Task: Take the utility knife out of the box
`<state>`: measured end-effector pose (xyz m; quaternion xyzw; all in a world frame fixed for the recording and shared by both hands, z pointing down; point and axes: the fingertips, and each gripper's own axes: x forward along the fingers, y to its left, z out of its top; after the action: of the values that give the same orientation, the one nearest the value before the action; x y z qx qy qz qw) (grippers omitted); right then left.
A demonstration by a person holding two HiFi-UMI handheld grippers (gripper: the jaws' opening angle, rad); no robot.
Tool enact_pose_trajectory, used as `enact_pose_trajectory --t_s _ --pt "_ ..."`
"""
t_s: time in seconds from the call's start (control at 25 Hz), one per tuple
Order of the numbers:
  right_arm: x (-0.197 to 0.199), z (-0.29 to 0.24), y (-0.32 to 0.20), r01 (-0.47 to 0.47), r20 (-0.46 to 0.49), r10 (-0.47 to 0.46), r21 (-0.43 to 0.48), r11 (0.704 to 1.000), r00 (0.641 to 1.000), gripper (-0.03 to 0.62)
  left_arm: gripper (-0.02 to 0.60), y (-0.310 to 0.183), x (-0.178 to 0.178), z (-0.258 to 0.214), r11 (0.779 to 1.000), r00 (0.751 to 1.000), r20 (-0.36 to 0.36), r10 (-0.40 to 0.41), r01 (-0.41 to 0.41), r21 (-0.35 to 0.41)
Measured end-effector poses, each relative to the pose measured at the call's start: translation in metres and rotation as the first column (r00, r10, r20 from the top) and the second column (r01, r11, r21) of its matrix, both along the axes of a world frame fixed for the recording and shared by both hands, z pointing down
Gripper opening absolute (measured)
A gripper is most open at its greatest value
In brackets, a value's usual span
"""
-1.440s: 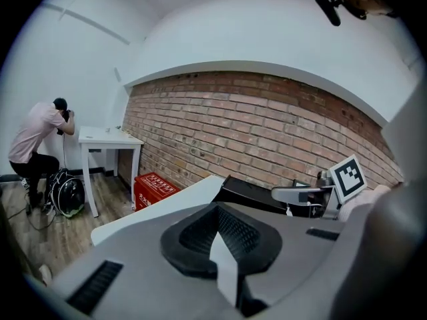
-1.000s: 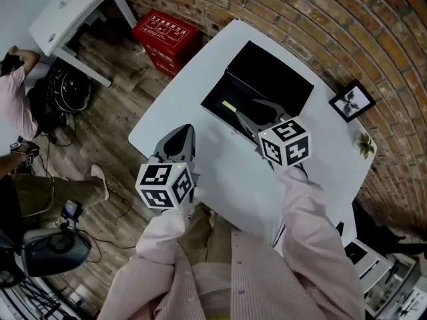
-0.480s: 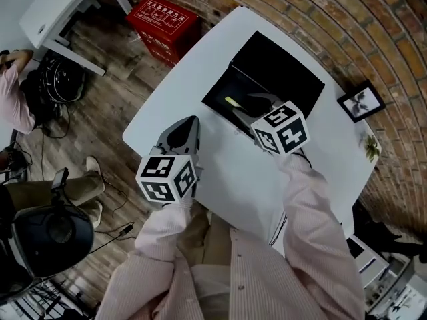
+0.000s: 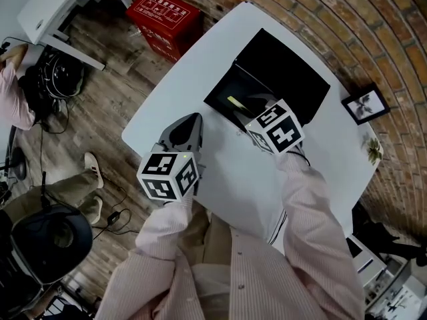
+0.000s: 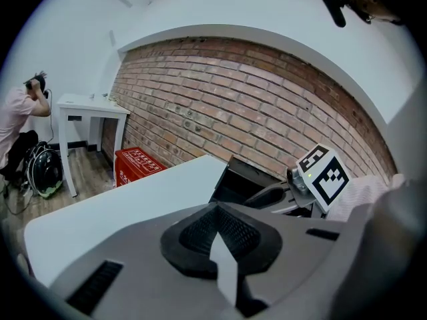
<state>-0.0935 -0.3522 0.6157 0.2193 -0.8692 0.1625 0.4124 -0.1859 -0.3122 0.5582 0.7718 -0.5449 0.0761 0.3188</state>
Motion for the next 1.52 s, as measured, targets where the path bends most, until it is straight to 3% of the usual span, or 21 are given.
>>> enact_pose_trajectory --t_s 0.2,0.4,0.68,0.96,1.52 --pt "-0.001 0.006 0.001 0.022 -0.029 -0.022 0.004 1.000 0.999 0.129 -0.008 -0.001 -0.002 0.002 1.000 1.000 -0.002 -0.005 0.005 -0.006" --pt "0.003 0.008 -0.002 0.040 -0.069 -0.037 0.043 0.998 0.997 0.059 -0.008 -0.002 0.000 0.002 1.000 1.000 -0.002 -0.009 0.009 -0.005" --pt "0.003 0.008 -0.002 0.048 -0.072 -0.045 0.047 0.998 0.996 0.054 -0.008 -0.002 0.001 -0.002 1.000 1.000 -0.002 -0.012 0.012 0.004" --pt "0.002 -0.007 0.000 0.029 -0.030 -0.027 0.070 0.997 0.999 0.052 -0.008 0.004 0.004 -0.013 1.000 1.000 -0.001 -0.007 0.007 0.022" --pt "0.004 -0.062 0.022 -0.051 0.070 0.039 0.187 0.981 0.997 0.052 -0.008 0.020 0.012 -0.062 0.991 1.000 0.011 0.018 -0.019 0.130"
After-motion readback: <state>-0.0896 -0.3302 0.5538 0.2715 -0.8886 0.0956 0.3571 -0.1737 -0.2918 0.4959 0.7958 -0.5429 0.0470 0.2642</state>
